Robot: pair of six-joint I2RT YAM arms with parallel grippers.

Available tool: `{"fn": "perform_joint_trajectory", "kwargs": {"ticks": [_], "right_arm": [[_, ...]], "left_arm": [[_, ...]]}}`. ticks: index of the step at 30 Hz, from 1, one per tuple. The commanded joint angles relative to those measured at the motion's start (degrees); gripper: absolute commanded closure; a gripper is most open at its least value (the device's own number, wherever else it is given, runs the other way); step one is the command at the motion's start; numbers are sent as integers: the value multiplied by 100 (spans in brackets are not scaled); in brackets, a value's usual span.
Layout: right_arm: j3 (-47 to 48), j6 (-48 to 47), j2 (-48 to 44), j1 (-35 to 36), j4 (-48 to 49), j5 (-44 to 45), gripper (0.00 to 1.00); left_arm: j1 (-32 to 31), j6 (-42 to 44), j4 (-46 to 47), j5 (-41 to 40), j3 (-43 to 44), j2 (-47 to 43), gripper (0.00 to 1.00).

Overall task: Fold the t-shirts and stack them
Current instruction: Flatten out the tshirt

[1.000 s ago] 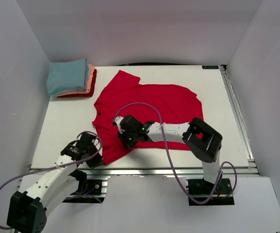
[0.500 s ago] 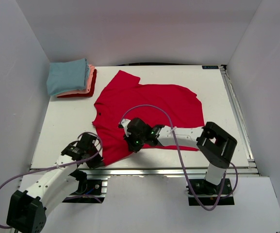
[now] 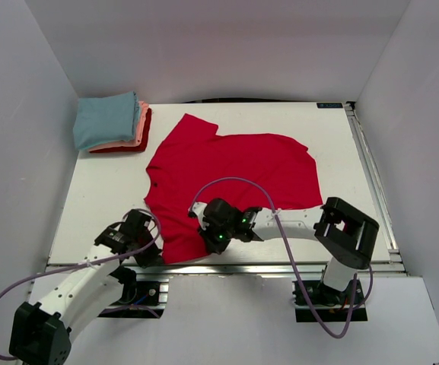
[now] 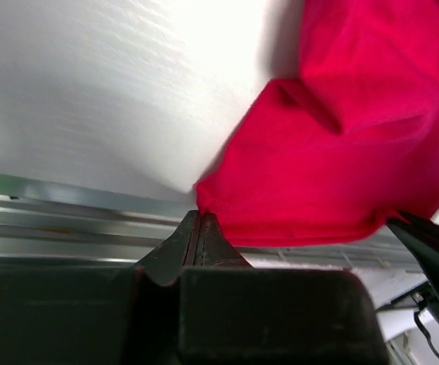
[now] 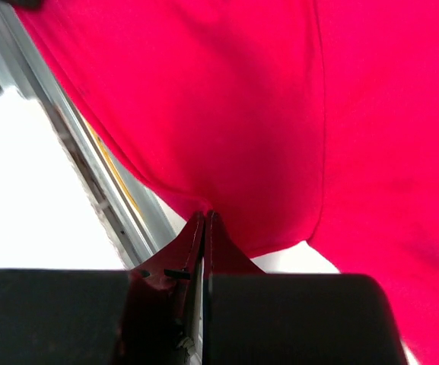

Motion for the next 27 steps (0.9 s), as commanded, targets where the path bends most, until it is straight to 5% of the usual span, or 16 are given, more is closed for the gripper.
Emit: {"fn": "perform_joint_trajectory", "kwargs": {"ticks": [1, 4, 10, 13, 20, 27], "right_arm": [[-227, -26, -189, 47, 130, 16, 100], [-394, -8, -338, 65, 200, 60, 97], [-325, -43, -794, 74, 297, 279, 69], [-36, -122, -997, 65, 201, 525, 53], [439, -97, -1560, -469, -115, 2107, 44], [1667, 28, -1043, -3369, -870, 1764, 48]], "left_arm": [[-42, 51, -118, 192, 262, -134, 95], [-42, 42, -162, 316, 559, -161, 82], [-42, 33, -443, -455, 2079, 102, 49], [-42, 112, -671, -1326, 2950, 550, 48], [-42, 840, -426, -2136, 4243, 2087, 47], [-42, 1737, 275, -2637, 5333, 3723, 50]]}}
